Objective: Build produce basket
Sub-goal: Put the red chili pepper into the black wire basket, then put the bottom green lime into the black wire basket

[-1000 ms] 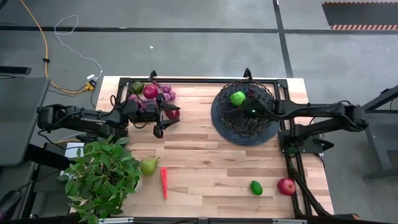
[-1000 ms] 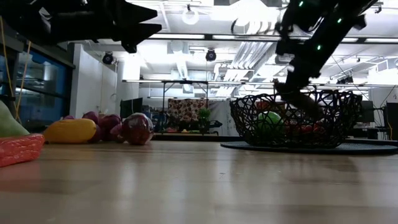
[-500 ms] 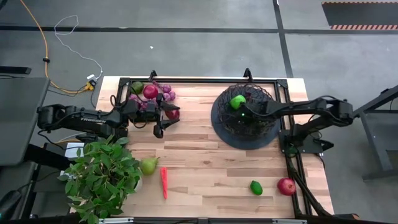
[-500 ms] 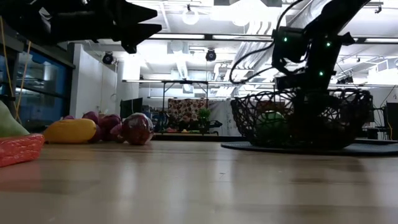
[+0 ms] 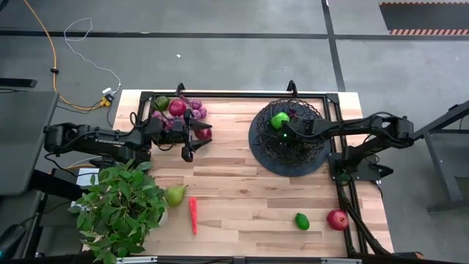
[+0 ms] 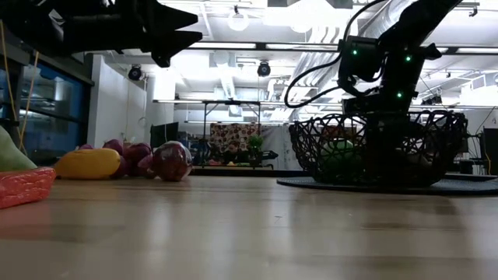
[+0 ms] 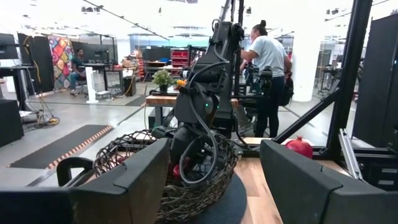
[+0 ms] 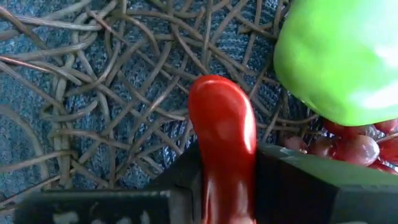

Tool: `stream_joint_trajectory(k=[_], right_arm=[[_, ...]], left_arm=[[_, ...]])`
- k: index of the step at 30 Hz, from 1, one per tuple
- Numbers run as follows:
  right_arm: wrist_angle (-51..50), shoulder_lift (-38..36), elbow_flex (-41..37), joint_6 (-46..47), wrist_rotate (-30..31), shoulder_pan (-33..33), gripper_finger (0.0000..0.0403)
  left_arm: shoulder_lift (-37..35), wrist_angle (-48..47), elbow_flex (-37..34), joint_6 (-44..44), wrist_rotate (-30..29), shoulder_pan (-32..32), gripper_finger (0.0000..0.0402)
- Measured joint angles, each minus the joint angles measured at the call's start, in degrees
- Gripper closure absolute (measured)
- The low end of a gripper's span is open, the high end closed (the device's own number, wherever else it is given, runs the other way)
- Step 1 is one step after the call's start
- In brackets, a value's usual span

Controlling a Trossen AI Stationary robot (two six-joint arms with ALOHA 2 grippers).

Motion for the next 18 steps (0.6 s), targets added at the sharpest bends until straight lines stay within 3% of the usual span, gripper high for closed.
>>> stream_joint_trajectory(k=[11, 15, 18], right_arm=[[-6.1, 0.0, 4.6, 1.9, 1.5, 0.0, 0.0205], [-7.5, -0.4, 8.1, 2.4, 1.3, 0.0, 0.019], [-3.1, -2.0, 8.3, -0.1, 0.3, 0.0, 0.019]], left_arm=[[0.0, 0.0, 0.0, -0.5, 0.0, 0.0, 0.0161], [0.0, 0.0, 0.0, -0.5, 0.0, 0.0, 0.0161], [0.0, 0.0, 0.0, -0.5, 0.0, 0.0, 0.0161]])
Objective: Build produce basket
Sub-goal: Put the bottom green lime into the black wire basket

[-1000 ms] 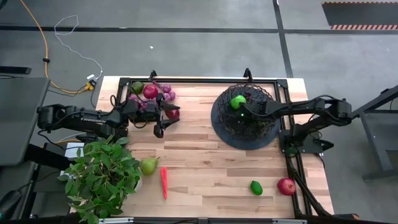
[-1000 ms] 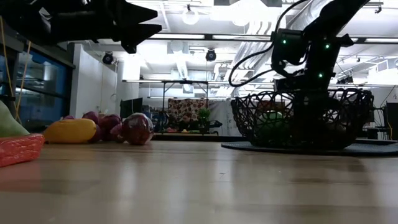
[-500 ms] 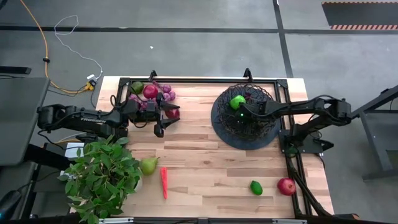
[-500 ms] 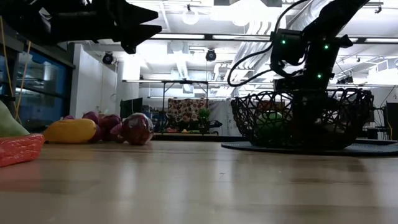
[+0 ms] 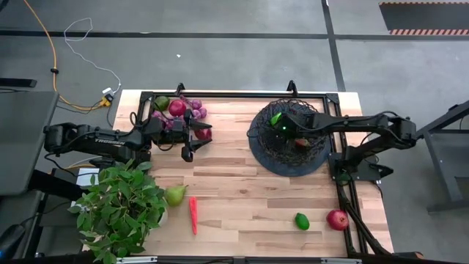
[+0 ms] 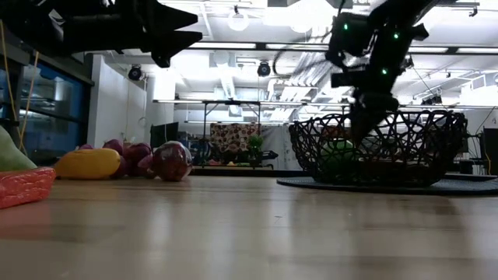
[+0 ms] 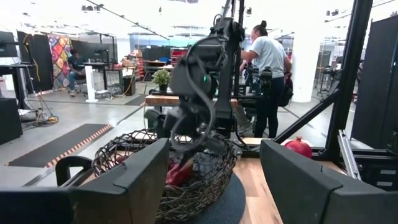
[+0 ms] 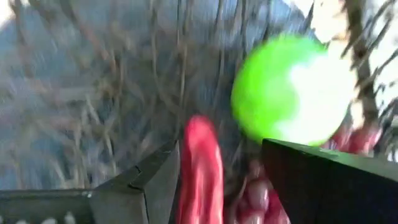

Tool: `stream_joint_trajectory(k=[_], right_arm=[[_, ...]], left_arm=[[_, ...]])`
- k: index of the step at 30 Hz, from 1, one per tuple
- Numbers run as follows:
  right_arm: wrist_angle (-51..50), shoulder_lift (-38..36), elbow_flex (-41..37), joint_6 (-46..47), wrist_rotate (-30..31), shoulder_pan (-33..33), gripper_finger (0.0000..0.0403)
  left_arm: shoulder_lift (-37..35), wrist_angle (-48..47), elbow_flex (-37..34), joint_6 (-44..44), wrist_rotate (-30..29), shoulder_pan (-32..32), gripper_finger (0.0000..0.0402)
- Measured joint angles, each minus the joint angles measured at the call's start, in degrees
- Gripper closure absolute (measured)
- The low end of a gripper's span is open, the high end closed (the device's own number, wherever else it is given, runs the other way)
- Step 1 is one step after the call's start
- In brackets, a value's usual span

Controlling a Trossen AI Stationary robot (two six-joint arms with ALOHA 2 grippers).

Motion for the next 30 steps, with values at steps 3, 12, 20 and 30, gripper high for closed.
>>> stream_joint_trajectory(k=[3, 12, 20, 30], right_arm=[[6.5, -2.9, -1.2, -4.3, -0.4, -0.5, 0.0191], [30.1, -10.1, -1.9, -7.7, -14.1, -5.1, 0.0192], [54.8, -11.0, -1.9, 6.9, -18.5, -4.1, 0.0192], [60.1, -11.2, 2.6, 20.4, -16.0, 3.1, 0.0192]], left_arm=[[0.0, -0.2, 0.0, 2.1, -0.3, 0.0, 0.0161], [0.0, -0.3, 0.0, 11.1, -10.9, 0.0, 0.0161], [-0.2, -0.5, 0.3, 2.0, -13.9, -0.4, 0.0161], [-0.3, -11.1, 13.2, -22.0, -1.9, -3.7, 0.0161]])
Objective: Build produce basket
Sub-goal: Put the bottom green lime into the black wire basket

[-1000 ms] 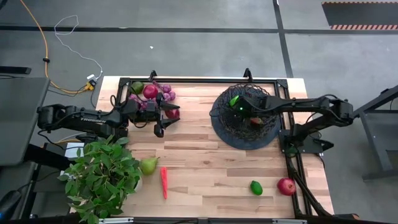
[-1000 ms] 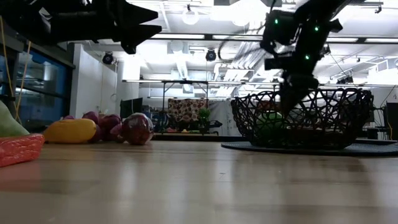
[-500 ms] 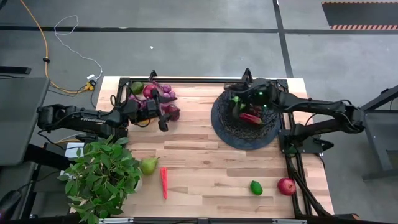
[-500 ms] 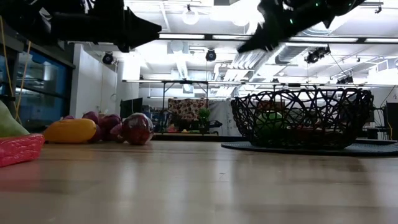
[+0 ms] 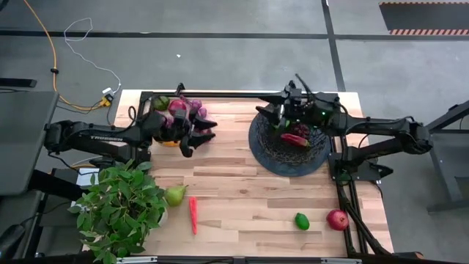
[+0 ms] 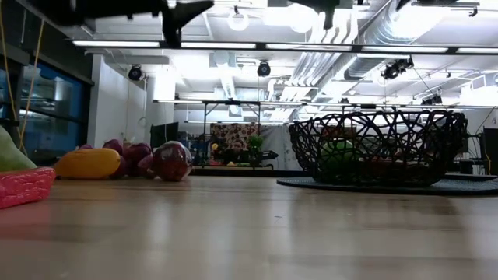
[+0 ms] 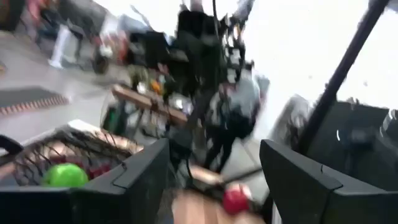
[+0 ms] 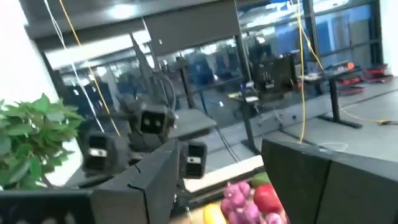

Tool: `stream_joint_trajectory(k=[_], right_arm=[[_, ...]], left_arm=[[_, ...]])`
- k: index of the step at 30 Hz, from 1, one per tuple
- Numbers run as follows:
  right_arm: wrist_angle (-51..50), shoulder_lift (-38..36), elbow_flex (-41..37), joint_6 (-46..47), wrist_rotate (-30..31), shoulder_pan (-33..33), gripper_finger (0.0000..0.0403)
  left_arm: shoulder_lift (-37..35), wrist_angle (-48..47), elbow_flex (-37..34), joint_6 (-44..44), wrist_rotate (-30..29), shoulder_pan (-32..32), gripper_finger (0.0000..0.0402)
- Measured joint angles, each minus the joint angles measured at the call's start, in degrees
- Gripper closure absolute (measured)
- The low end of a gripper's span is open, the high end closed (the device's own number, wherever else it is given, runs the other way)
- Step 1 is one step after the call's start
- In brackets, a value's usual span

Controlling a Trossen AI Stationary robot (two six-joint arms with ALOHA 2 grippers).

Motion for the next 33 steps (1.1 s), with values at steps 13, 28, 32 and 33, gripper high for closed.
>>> stream_joint_trajectory(k=[13, 28, 32, 33], right_arm=[[-45.3, 0.6, 22.8, -0.4, 10.0, 7.4, 0.0192], [-58.6, 0.6, 25.5, 0.0, 10.5, 9.5, 0.0192], [-58.6, 0.6, 25.5, -0.1, 10.9, 9.5, 0.0192], [-58.8, 0.6, 25.5, -0.8, 10.9, 9.5, 0.0192]], left_arm=[[-1.2, -35.6, 23.8, 17.5, 0.8, 1.9, 0.0161], [-4.0, -37.2, 23.8, 9.9, 4.6, 4.3, 0.0161], [-4.0, -35.4, 23.8, 7.1, 0.8, 3.9, 0.0161], [-4.0, -35.1, 23.8, 7.0, 0.0, 3.6, 0.0161]])
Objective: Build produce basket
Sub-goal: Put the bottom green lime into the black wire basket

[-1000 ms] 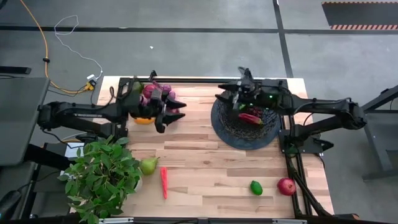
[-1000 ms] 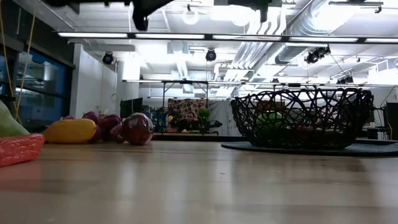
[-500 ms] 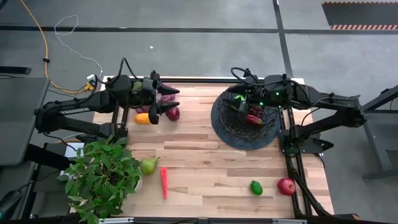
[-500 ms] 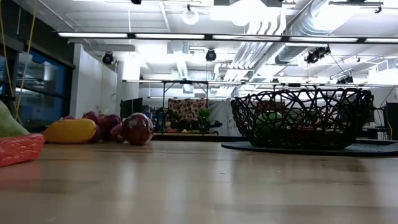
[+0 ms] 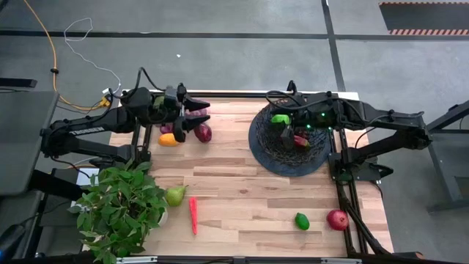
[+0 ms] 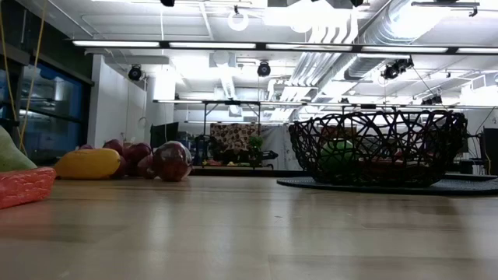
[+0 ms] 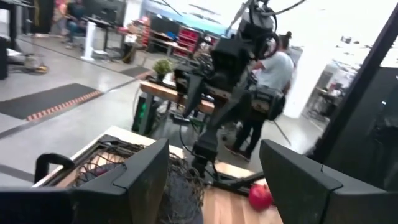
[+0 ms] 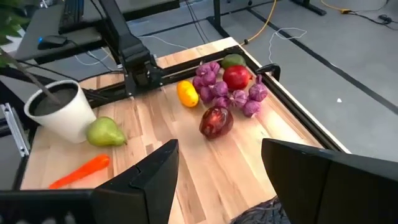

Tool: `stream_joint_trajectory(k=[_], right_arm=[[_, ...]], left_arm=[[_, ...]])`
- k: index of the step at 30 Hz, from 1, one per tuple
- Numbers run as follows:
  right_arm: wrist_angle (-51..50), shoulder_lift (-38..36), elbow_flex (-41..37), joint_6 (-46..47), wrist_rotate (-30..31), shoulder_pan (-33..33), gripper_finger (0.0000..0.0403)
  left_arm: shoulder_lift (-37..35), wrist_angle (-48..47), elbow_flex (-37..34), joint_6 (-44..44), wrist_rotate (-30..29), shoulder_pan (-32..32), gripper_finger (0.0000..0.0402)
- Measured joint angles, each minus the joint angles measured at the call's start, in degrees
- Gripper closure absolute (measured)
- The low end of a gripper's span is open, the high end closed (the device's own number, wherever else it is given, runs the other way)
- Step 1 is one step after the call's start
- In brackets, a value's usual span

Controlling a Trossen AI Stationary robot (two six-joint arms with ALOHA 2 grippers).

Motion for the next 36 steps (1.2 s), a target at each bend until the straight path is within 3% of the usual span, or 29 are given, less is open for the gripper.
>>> stream_joint_trajectory(k=[4, 11, 16, 24, 27, 33, 36], right_arm=[[-1.2, 0.0, 0.0, 1.0, -3.6, 0.0, 0.0192], [-10.2, 0.0, 0.0, 10.9, -21.9, 1.3, 0.0192], [-19.0, 0.0, 0.0, 21.6, -19.2, 6.9, 0.0177], [-34.5, 1.1, 0.0, 46.6, -14.6, 16.4, 0.0102], [-35.0, 1.0, 0.0, 57.5, -11.6, 19.8, 0.0097], [-35.1, 2.6, 0.0, 65.7, -6.5, 27.7, 0.0096], [-36.4, 4.8, 0.0, 71.5, -7.2, 29.8, 0.0096]], left_arm=[[0.0, -0.1, 0.0, -1.1, -1.8, -0.9, 0.0161], [0.0, -0.2, 0.0, 0.0, -1.9, -1.8, 0.0161], [0.0, -0.5, 0.0, 1.6, -2.0, -1.8, 0.0161], [0.0, -0.5, 0.0, 3.7, -0.7, -1.8, 0.0161], [0.0, -0.5, 0.0, 4.5, -0.7, -1.8, 0.0161], [0.0, -0.5, 0.0, 5.1, -0.8, -1.5, 0.0161], [0.0, -0.5, 0.0, 5.1, -0.9, -1.5, 0.0161]])
